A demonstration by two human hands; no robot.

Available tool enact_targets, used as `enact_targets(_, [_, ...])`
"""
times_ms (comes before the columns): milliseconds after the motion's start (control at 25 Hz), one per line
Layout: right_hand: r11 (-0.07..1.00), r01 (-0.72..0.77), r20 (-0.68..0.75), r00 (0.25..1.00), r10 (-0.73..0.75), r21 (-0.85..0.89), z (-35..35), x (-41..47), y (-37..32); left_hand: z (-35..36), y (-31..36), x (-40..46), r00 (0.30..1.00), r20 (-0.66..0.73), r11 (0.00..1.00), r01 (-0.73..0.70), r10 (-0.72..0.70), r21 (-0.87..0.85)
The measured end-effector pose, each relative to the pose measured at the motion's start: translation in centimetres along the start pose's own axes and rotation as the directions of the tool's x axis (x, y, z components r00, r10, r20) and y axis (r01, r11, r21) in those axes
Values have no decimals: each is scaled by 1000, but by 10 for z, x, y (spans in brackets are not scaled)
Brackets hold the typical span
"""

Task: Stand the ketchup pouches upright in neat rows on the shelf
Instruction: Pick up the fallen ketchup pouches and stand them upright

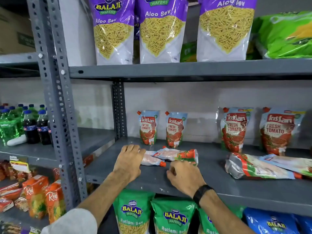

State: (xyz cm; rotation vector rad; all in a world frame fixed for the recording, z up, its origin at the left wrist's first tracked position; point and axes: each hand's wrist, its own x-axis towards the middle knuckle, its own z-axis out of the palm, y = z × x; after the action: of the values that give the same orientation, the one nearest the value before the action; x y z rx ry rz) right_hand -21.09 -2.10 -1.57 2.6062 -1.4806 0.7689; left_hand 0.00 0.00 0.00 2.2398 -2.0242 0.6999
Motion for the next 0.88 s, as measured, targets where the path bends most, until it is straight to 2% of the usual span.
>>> enact_targets(120, [995,93,184,978,-99,37,4,18,5,-2,-5,29,980,198,995,-46,28,90])
enact_targets(240, [992,89,364,924,-117,93,1,35,6,0,-7,51,919,393,999,-46,34,21])
enact_targets(480, [989,-78,657,753,-26,129,-6,58,6,10,-36,63,941,272,978,-181,203,-102])
enact_targets(600, [978,-116,678,734,-33,174,-4,67,-2,0,-57,72,938,257,933,-139,231,-330])
enact_targets(680, [967,-142,649,760,-32,214,2,76,-12,-3,-73,80,929,290,842,-41,230,-538])
enact_targets(720, [959,-158,629,777,-26,234,6,81,-18,-1,-81,83,921,311,764,24,234,-645])
enact_targets(800, [932,-218,584,812,8,291,15,88,-27,5,-96,83,903,363,534,195,229,-822])
enact_targets(880, [860,-297,536,843,32,415,22,95,-38,15,-110,82,916,344,286,280,204,-916])
